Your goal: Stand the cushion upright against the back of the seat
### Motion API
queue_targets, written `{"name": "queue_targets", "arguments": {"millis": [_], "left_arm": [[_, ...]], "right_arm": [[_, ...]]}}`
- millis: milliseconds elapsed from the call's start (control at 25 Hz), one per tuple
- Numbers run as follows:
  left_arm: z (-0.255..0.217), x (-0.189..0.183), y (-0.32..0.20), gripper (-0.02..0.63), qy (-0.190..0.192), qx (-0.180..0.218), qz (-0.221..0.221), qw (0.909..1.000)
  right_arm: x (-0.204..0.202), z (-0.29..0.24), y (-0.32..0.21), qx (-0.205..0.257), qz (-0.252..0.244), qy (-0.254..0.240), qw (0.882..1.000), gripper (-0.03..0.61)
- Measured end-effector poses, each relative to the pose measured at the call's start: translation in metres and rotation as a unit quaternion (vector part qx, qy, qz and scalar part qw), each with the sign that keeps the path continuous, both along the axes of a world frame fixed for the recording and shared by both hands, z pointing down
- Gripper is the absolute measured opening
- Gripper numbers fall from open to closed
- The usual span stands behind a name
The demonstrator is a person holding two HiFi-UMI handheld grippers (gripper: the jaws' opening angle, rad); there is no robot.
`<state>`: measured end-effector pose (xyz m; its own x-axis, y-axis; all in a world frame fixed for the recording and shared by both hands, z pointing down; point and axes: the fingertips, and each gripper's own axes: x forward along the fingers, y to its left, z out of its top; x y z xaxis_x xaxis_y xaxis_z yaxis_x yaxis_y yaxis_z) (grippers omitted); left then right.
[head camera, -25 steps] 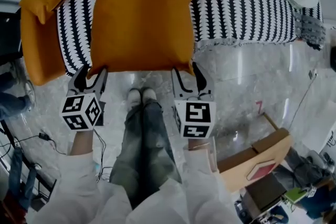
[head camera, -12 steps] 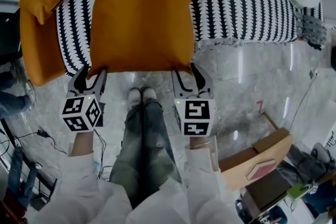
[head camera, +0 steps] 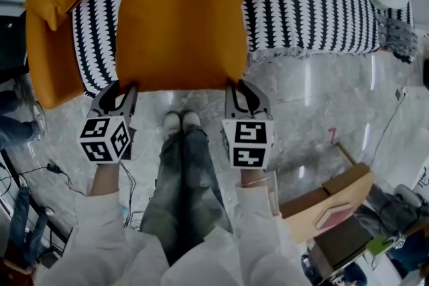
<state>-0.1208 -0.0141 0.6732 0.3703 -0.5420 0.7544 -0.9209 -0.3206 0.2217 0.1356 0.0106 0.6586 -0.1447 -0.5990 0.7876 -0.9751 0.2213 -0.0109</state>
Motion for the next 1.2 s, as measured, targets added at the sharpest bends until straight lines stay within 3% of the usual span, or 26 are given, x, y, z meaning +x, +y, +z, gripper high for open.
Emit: {"name": "queue_targets", "arguments": {"millis": [560,1200], "left_arm": [[-0.012,-0.001,-0.013,0.048,-0.020,0.014,0.004,0.9997],[-0.060,0.006,-0.034,0.017,-0.007,0.037,0.008,0.9993]], "right_arm": [[0.000,-0.013,-0.015,0.023,0.005,0.008,1.000,0.018],[0.010,-0.062,-0.038,0.053,0.011,-0.004,0.999,0.015]]}}
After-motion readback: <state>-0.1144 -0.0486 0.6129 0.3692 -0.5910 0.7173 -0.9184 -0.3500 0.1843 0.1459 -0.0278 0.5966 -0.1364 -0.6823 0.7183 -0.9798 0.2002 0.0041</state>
